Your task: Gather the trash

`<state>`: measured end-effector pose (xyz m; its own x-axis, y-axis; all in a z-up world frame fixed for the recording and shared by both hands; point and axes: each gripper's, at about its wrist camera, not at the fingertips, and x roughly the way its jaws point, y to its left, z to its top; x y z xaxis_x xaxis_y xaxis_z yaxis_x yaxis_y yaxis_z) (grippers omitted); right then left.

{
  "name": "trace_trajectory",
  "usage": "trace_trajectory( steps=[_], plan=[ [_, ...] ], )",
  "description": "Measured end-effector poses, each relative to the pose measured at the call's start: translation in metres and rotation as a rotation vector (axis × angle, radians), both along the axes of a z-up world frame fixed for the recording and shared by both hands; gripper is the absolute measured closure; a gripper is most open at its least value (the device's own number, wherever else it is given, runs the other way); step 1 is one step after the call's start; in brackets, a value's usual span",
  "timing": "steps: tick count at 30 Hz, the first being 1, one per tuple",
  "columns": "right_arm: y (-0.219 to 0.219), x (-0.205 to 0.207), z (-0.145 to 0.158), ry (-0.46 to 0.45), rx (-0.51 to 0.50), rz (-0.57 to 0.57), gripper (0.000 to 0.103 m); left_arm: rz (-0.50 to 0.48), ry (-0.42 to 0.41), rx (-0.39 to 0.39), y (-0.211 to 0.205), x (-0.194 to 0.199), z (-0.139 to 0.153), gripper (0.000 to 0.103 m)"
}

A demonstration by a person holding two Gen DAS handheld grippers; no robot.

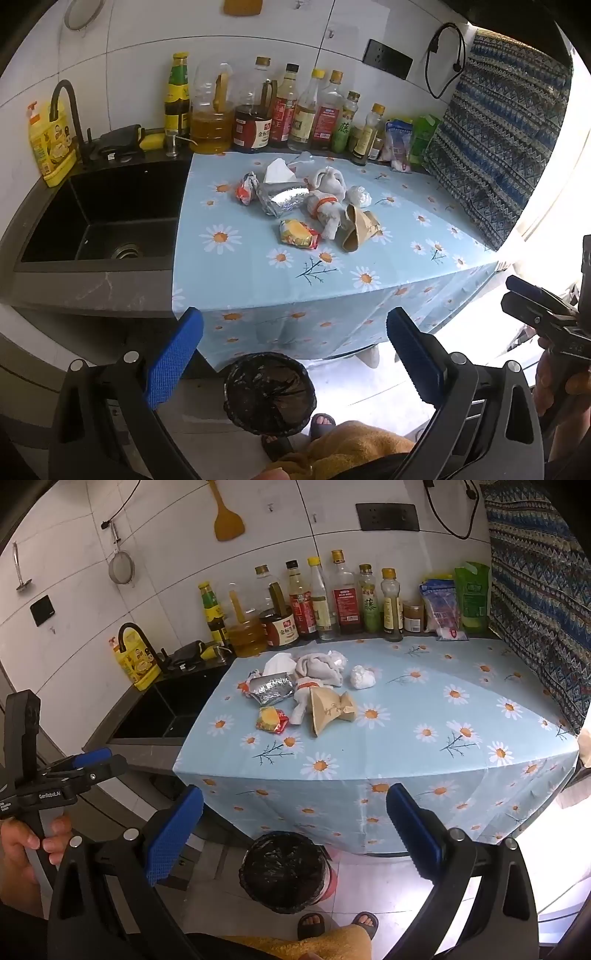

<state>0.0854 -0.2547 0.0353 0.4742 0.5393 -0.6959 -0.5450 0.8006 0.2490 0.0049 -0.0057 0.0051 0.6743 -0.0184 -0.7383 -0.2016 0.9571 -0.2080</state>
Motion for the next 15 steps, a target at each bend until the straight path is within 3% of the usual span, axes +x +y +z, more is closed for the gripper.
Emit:
trace_trajectory(
  steps=[15],
  plan=[
    [0.0069,0.0062,-0.0011,0.000,-0.016,-0.018,0.005,-0.020,0.018,-0.019,0.0045,0.0098,-0.0064,0.007]
  ],
)
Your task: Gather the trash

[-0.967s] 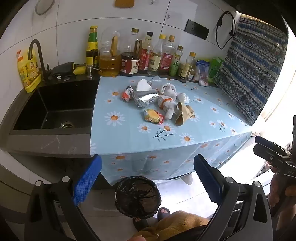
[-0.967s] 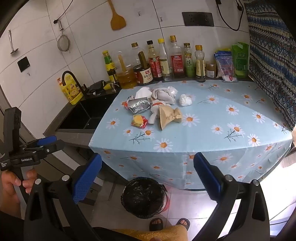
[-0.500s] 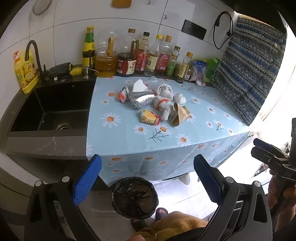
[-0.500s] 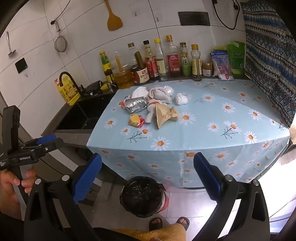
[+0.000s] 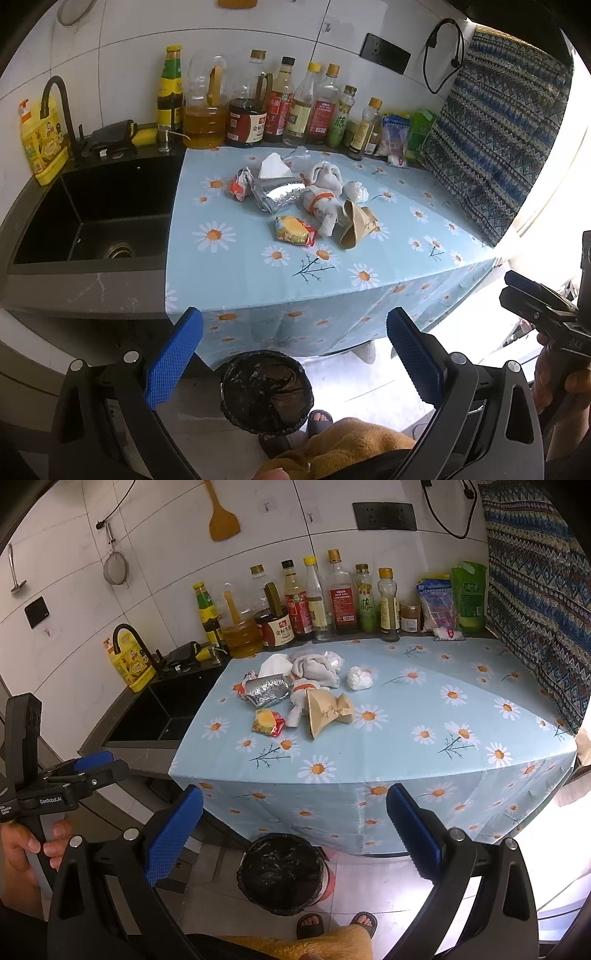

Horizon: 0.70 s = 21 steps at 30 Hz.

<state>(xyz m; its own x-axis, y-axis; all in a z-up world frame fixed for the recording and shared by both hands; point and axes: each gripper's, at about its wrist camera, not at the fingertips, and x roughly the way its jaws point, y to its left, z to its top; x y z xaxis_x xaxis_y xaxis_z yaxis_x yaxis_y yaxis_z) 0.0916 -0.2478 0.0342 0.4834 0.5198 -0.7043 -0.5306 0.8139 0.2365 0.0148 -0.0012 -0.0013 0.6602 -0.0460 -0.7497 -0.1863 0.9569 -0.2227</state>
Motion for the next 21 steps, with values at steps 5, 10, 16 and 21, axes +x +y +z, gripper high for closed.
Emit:
trace_trajectory(
  steps=[5,10,16,21],
  plan=[
    [0.0024,0.0037,-0.0011,0.009,0.001,-0.005,0.005,0.003,0.003,-0.020,0.0052,0.0014,-0.0006,0.007],
    [0.0090,0.0050,-0.0024,0.024,-0.009,0.005,0.005,0.009,0.010,-0.013,0.0058,-0.0015,-0.0039,0.007],
    [0.0080,0.0002,0.0024,-0.008,-0.010,0.002,0.005,0.006,0.010,-0.011,0.0046,-0.0053,-0.0041,0.007],
    [0.0072,-0.0001,0.0048,-0.001,-0.015,0.009,0.005,0.012,0.011,-0.023,0.0037,-0.0049,-0.0051,0.007]
  ],
)
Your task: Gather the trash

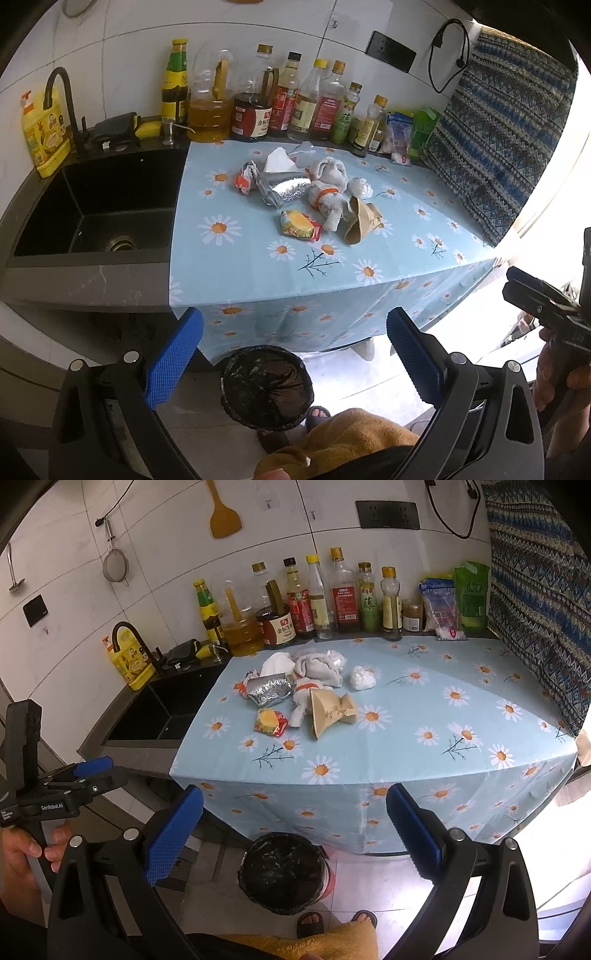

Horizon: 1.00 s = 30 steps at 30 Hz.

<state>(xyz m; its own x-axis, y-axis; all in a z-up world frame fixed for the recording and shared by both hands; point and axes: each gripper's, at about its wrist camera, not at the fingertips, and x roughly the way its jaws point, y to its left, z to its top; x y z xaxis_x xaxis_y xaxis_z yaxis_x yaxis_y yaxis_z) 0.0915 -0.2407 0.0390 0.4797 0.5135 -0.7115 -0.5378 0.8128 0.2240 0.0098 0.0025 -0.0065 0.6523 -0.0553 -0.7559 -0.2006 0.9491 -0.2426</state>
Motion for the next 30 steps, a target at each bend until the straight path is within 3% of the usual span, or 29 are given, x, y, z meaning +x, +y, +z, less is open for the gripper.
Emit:
trace_trajectory(
  steps=[24,30],
  plan=[
    [-0.003,0.000,-0.007,0.017,0.032,0.001,0.005,-0.025,0.047,0.042,-0.007,0.004,-0.005,0.007],
    [-0.005,0.002,-0.005,0.010,0.037,-0.009,0.005,-0.023,0.044,0.009,-0.005,0.008,-0.001,0.007]
  ],
)
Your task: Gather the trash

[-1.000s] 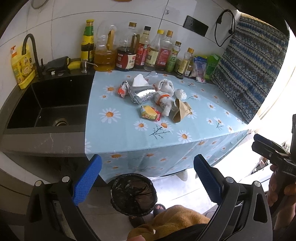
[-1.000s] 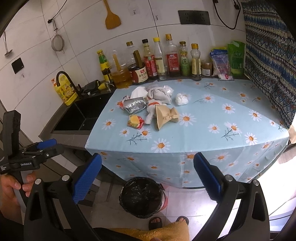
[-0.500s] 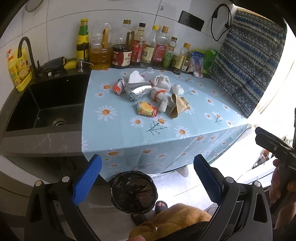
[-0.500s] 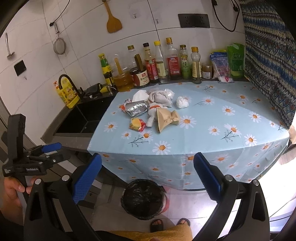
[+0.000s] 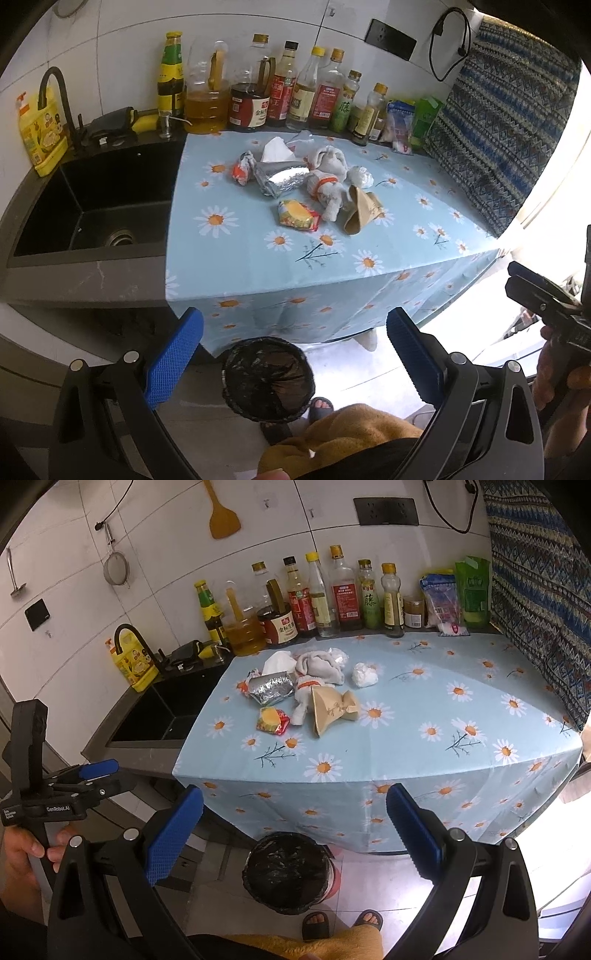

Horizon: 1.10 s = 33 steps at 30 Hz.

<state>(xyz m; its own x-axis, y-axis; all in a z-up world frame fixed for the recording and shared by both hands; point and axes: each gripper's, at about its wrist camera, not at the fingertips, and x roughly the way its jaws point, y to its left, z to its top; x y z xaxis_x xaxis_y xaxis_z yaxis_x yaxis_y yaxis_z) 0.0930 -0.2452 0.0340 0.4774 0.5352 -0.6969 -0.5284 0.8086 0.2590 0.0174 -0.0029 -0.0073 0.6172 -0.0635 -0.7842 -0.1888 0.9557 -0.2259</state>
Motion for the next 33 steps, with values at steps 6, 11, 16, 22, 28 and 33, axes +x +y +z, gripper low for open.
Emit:
trace_trajectory(
  steps=[6,11,16,22,28,33],
  plan=[
    [0.002,0.002,-0.003,0.007,0.009,-0.009,0.005,-0.025,0.007,0.031,-0.002,0.006,-0.005,0.007],
    [0.008,0.005,0.002,0.002,0.006,-0.003,0.005,-0.018,-0.003,0.015,0.000,0.005,-0.005,0.007],
    [0.016,0.006,0.002,-0.023,-0.003,-0.017,0.005,-0.023,-0.006,0.015,0.004,0.005,-0.004,0.007],
    [0.014,0.019,0.002,-0.018,0.005,-0.008,0.005,0.006,-0.004,-0.020,0.009,0.020,-0.004,0.007],
    [0.017,0.061,-0.011,0.023,0.004,0.025,0.005,0.026,0.013,-0.012,0.008,0.042,-0.010,0.007],
    [0.030,0.106,-0.030,0.083,-0.005,0.083,0.005,0.080,0.057,-0.020,0.012,0.065,-0.026,0.007]
  ],
)
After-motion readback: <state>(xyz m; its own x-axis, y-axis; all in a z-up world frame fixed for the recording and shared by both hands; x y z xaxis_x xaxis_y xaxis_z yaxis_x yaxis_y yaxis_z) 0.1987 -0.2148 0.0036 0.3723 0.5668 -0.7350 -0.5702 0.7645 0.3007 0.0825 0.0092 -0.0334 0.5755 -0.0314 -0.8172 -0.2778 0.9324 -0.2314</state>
